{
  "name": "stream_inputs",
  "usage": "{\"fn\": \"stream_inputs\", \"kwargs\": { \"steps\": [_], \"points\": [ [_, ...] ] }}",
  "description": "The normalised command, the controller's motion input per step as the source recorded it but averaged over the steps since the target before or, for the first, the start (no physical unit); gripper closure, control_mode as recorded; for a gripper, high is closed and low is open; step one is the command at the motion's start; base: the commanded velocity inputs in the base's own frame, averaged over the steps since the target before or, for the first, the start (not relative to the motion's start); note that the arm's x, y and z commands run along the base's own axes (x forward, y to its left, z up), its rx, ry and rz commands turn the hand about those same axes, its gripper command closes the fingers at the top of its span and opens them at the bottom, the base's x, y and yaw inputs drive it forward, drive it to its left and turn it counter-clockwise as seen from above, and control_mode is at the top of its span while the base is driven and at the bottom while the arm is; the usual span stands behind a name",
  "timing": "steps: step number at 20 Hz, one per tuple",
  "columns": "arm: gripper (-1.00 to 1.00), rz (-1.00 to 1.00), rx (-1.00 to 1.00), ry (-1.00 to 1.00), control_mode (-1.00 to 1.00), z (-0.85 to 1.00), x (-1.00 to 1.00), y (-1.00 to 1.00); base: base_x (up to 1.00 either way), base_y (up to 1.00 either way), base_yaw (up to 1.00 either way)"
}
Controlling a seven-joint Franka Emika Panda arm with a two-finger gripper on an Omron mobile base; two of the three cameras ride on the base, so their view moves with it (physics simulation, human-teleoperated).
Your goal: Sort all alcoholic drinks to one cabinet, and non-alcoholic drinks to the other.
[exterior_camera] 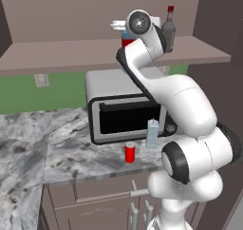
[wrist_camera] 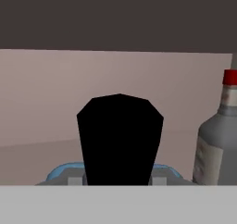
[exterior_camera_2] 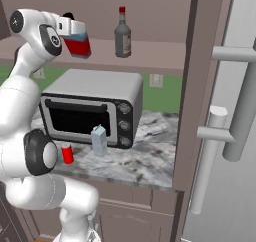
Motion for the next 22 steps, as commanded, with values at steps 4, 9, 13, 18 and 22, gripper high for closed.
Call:
{"fn": "stream_inputs", "kwargs": {
  "steps": [4,9,13,18,22],
  "points": [
    [1.00,0.00,0.00,0.00,-1.00,0.00,0.31,0.00,0.00,0.00,0.00],
    [1.00,0.00,0.00,0.00,-1.00,-0.10,0.10,0.00,0.00,0.00,0.00],
    [-1.00,0.00,0.00,0.00,-1.00,-0.02,0.00,0.00,0.00,0.00,0.00],
    [-1.00,0.00,0.00,0.00,-1.00,0.00,0.12,0.00,0.00,0.00,0.00],
    [-1.00,0.00,0.00,0.00,-1.00,0.00,0.24,0.00,0.00,0.00,0.00]
  ]
}}
